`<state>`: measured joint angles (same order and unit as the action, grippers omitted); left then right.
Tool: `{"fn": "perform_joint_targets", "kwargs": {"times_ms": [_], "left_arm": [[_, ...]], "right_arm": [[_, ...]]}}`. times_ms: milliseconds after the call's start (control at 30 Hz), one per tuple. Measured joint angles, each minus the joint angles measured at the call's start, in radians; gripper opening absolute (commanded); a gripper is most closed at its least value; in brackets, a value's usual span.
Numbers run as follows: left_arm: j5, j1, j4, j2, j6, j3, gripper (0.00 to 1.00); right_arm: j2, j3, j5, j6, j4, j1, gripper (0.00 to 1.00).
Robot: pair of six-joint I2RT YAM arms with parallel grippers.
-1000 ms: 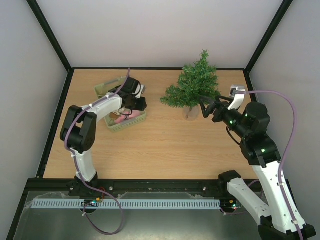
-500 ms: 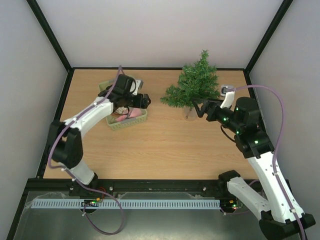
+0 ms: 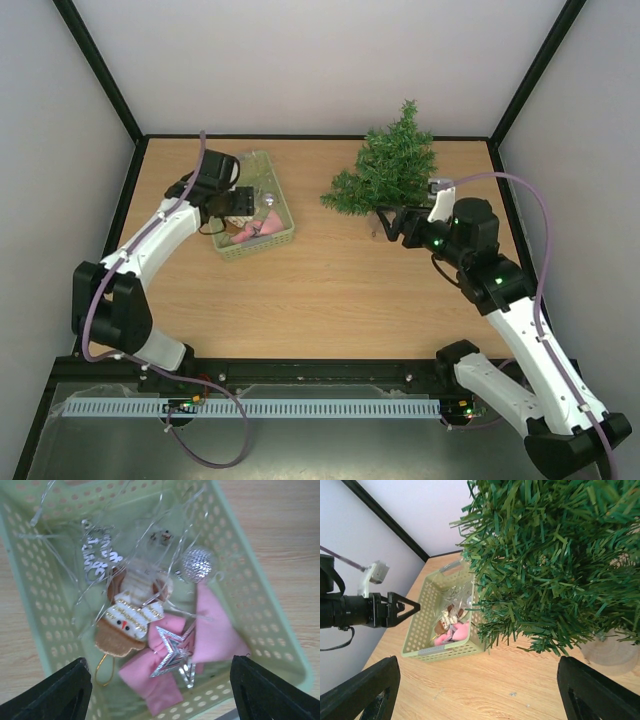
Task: Decorate the small christmas tree
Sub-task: Move the storage box to the center of the board, then pick up the decoration item from the storage box.
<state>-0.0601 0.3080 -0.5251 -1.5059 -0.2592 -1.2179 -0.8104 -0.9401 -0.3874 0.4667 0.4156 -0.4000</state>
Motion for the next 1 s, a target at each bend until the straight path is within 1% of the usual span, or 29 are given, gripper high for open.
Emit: {"fn": "perform_joint_targets", "kwargs": {"times_ms": [100,167,233,300,500,567,667,800,1000], "left_arm": [[-0.001,-0.022,-0.014,-0.025,0.016,0.001,0.68],[-0.003,-0.032,-0.02,-0.06,0.021,-0.017,0.62],[-0.011,-0.047,-0.028,-0.118,0.031,-0.061,0.54],[-0.021,-0.066,-0.028,-0.173,0.034,-0.106,0.51],[-0.05,-0.17,-0.02,-0.246,0.024,-0.179,0.49],[-0.061,-0.193,-0.011,-0.264,0.016,-0.198,0.49],[-0.055,-0.197,0.002,-0.284,0.004,-0.208,0.54],[-0.048,-0.19,0.021,-0.315,-0.035,-0.209,0.52],[-0.05,-0.187,0.061,-0.343,-0.104,-0.189,0.53]], "right_arm": [[0.023,0.006,0.012,-0.004,-0.008,0.0,0.86],[0.045,0.017,0.013,-0.006,-0.019,0.0,0.88],[0.069,0.032,0.01,-0.006,-0.034,0.0,0.9],[0.097,0.049,0.008,-0.008,-0.045,0.0,0.9],[0.128,0.052,0.0,-0.026,-0.061,0.0,0.9],[0.131,0.052,-0.008,-0.033,-0.067,0.0,0.9],[0.139,0.052,-0.023,-0.034,-0.077,0.0,0.9],[0.165,0.052,-0.03,-0.037,-0.093,0.0,0.91],[0.175,0.052,-0.033,-0.048,-0.098,0.0,0.91]]}}
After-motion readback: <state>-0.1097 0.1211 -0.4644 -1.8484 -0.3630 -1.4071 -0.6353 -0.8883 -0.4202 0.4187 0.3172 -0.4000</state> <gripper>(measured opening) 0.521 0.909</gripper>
